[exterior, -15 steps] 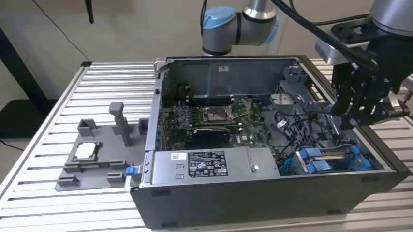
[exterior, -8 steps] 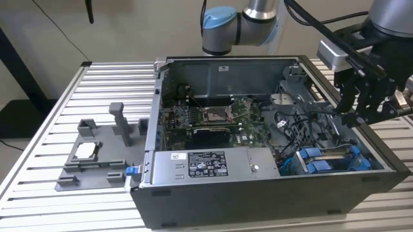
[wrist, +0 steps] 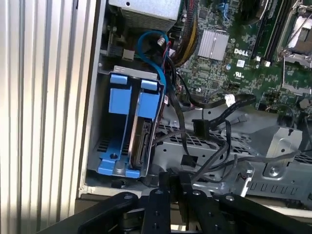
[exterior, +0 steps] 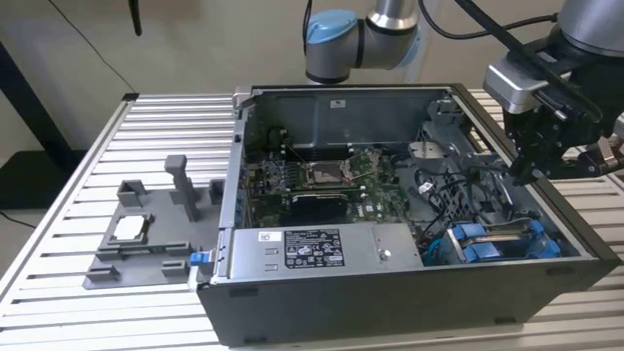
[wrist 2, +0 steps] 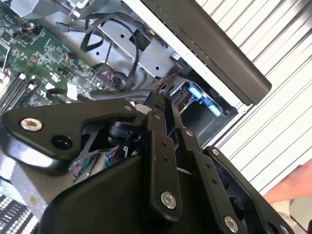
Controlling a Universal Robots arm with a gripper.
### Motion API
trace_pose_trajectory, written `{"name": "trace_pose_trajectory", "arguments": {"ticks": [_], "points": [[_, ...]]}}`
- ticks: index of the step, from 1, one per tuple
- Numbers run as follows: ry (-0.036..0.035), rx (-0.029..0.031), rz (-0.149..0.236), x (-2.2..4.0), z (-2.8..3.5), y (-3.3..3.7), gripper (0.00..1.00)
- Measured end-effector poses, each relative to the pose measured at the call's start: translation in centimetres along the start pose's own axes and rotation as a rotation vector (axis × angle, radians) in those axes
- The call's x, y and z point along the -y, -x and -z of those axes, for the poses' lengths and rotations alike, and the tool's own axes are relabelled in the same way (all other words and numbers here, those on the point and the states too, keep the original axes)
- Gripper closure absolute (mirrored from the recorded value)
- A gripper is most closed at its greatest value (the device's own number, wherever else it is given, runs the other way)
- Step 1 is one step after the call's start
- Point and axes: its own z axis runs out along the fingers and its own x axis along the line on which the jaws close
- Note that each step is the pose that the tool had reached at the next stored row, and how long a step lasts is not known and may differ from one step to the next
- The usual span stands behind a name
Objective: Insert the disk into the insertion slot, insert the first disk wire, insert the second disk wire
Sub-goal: 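Insert the first disk wire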
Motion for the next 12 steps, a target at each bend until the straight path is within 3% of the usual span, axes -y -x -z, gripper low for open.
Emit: {"name": "trace_pose_trajectory", "arguments": {"ticks": [1, 2, 5, 8, 9, 10, 12], "points": [[0.0003, -0.0012, 0.0, 0.01, 0.0, 0.0, 0.81], [0.0028, -0.0082, 0.002, 0.03, 0.0, -0.01, 0.81], [0.0241, -0.0482, 0.008, 0.17, -0.04, 0.07, 0.81], [0.0545, -0.0876, 0.014, 0.39, -0.1, 0.2, 0.81], [0.064, -0.0983, 0.016, 0.45, -0.13, 0.28, 0.81], [0.0728, -0.1053, 0.017, 0.5, -0.17, 0.41, 0.81], [0.0872, -0.1106, 0.017, 0.57, -0.27, 0.64, 0.81]]}}
